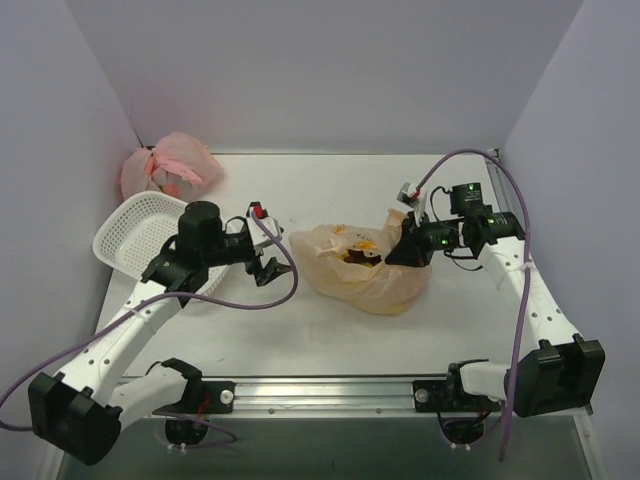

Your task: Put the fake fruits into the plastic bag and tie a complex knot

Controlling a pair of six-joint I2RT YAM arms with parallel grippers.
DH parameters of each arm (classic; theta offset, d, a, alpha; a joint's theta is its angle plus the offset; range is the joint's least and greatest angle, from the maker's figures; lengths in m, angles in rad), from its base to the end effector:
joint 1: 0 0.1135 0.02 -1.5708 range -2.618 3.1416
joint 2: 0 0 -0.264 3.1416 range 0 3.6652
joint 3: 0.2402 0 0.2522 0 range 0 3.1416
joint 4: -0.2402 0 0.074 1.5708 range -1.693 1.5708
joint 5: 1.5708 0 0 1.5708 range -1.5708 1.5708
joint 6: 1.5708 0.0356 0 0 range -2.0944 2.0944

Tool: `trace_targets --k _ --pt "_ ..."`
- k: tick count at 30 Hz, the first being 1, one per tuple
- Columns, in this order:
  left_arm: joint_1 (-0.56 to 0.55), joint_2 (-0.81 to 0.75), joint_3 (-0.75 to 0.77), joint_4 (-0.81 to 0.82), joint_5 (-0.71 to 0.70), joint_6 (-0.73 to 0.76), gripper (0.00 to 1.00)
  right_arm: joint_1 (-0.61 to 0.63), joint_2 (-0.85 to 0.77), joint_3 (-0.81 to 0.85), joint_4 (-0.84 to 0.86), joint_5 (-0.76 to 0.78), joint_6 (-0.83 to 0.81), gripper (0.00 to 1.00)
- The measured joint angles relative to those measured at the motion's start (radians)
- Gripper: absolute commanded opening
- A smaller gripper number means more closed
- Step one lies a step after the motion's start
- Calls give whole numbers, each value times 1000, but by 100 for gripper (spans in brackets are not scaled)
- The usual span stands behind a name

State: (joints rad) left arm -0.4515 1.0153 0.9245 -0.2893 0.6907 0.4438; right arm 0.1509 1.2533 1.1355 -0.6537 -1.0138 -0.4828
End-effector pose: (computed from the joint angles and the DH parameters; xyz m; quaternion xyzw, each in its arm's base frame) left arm 0.1920 -0.1183 0.3377 0.5084 0.6201 -0.2823 0.5266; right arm 0.2470 0.0681 0.3304 -0.4304 0.7064 0.3849 0.4094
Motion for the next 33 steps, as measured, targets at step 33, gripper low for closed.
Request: trace_targets --k 33 --pt "-250 563 355 11 356 373 77 0 132 112 -200 -24 -260 0"
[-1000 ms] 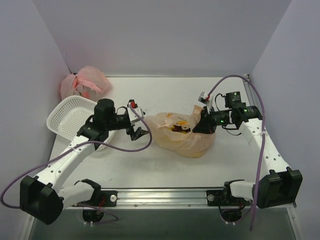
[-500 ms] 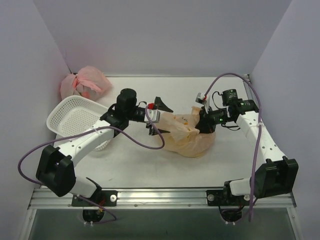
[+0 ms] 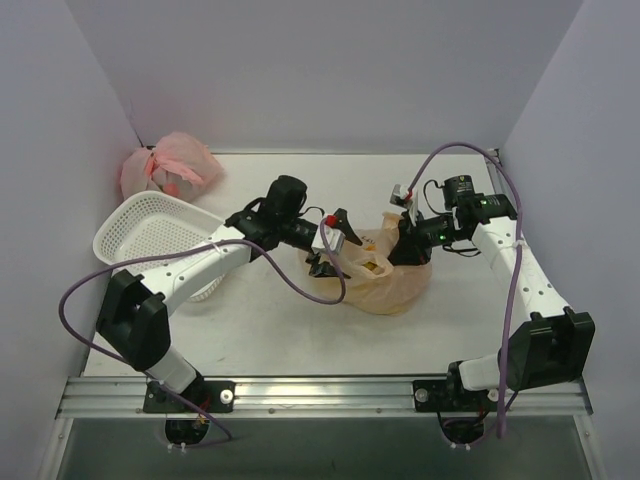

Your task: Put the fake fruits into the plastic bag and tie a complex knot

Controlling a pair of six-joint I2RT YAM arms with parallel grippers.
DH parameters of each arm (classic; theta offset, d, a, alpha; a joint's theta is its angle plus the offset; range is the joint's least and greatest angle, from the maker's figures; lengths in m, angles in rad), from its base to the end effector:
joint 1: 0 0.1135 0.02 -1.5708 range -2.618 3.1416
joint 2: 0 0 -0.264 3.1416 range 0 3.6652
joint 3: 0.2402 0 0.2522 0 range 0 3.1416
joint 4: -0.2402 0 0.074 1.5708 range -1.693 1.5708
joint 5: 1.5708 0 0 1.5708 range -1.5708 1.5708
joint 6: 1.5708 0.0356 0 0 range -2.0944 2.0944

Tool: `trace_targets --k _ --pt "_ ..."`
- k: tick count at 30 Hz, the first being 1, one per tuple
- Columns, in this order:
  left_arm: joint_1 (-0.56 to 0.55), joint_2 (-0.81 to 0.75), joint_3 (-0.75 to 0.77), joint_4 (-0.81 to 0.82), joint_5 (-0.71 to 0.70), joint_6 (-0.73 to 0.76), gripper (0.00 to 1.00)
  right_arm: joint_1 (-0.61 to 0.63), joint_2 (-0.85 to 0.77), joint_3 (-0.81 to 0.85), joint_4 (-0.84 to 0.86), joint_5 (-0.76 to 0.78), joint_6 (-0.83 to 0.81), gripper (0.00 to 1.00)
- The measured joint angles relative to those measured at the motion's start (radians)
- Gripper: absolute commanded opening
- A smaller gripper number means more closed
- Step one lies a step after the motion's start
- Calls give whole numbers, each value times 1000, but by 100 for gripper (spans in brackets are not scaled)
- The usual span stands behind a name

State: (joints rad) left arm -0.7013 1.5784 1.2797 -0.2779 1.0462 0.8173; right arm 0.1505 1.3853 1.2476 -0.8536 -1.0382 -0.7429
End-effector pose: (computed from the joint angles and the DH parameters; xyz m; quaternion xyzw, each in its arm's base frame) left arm 0.2481 -0.2499 0.3127 0.6970 0.3883 -0.4144 0.4379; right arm 0.2649 0.0712 0.3217 -0.4873 0.6892 0.3823 0.3760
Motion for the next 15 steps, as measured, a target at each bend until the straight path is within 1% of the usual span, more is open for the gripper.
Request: trace_targets --k 1,3,4,5,6,7,10,13,15 --pt "1 10 11 -28 -9 11 54 0 0 0 -1 0 -2 0" --pt "5 24 31 -85 -19 26 38 2 0 0 -3 1 -7 0" --pt "8 27 38 -106 -21 30 24 7 0 0 -3 3 -10 0" --pt "11 26 43 -126 -19 26 14 11 0 0 -3 8 -14 0" --pt "15 23 47 -139 -16 23 6 16 0 0 -3 14 -18 0" --pt "17 18 50 -147 -11 19 0 23 0 0 -3 20 -21 0" --pt "22 -12 51 -163 3 -17 0 53 4 11 -4 38 -21 0" --pt "22 -54 51 -148 20 -95 0 95 20 40 0 47 -7 0" --pt "22 -89 27 -60 27 -205 0 122 29 57 14 51 18 0"
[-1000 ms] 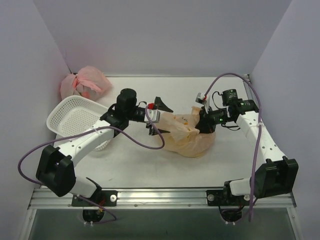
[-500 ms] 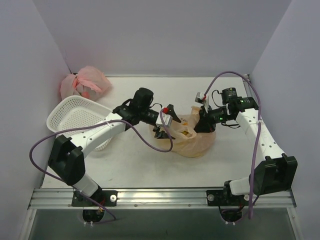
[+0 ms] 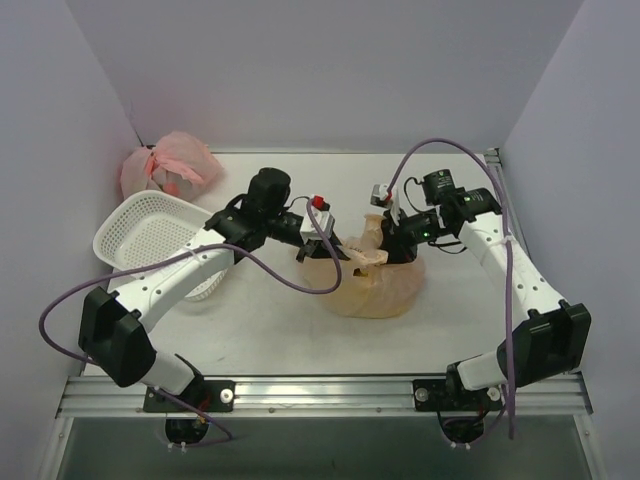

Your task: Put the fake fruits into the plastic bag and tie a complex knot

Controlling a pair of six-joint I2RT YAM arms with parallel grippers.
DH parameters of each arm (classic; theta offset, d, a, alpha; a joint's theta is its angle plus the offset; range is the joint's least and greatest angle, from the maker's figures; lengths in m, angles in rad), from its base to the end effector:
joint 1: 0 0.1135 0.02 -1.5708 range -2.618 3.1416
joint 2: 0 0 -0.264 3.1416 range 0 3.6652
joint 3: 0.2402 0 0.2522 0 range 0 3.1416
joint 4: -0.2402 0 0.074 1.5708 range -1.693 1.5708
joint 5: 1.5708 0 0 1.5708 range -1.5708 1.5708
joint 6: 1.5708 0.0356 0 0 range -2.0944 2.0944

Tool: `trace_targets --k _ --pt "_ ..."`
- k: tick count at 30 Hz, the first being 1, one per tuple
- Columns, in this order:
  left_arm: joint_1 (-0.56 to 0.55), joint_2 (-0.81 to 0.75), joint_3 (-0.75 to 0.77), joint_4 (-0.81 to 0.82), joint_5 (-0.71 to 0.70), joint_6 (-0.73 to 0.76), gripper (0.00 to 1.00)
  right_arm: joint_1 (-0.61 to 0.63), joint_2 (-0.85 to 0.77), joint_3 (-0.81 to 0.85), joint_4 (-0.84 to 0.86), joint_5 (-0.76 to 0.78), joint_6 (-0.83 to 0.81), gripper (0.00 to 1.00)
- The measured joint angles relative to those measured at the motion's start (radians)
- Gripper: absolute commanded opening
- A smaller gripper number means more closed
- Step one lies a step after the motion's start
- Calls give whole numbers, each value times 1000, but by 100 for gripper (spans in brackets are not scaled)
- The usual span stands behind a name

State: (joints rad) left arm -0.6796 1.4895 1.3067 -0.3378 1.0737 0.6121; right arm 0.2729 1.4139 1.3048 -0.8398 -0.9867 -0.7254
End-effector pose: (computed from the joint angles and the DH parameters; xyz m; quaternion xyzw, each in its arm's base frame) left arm 0.2364 -0.2313 0.3458 0.6523 0.4395 -0.4568 0.4156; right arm 0.2648 0.1050 0.3311 -0.5286 0.6669 0.3789 0.3638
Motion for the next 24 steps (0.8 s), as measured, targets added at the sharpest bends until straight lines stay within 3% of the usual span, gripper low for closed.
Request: trace_targets --k 3,6,7,9,10,16,21,24 --pt "-2 -37 -60 166 -3 -160 0 38 10 17 30 6 44 5" --pt "-6 -29 -89 289 -20 -288 0 59 10 23 56 13 87 33" --pt "-6 -22 -92 315 -24 -320 0 61 10 23 61 18 96 46" --pt "-6 -13 -100 360 -31 -360 0 57 10 22 72 32 116 61" --pt "-6 -13 -106 373 -33 -371 0 48 8 18 77 36 120 77" --pt "0 -14 -129 403 -35 -393 0 -89 -61 -75 98 45 131 99" --pt "2 -16 -145 406 -41 -395 0 -196 -214 -234 177 16 147 100" --pt "2 -19 -155 408 -49 -399 0 -200 -333 -388 337 -2 238 100"
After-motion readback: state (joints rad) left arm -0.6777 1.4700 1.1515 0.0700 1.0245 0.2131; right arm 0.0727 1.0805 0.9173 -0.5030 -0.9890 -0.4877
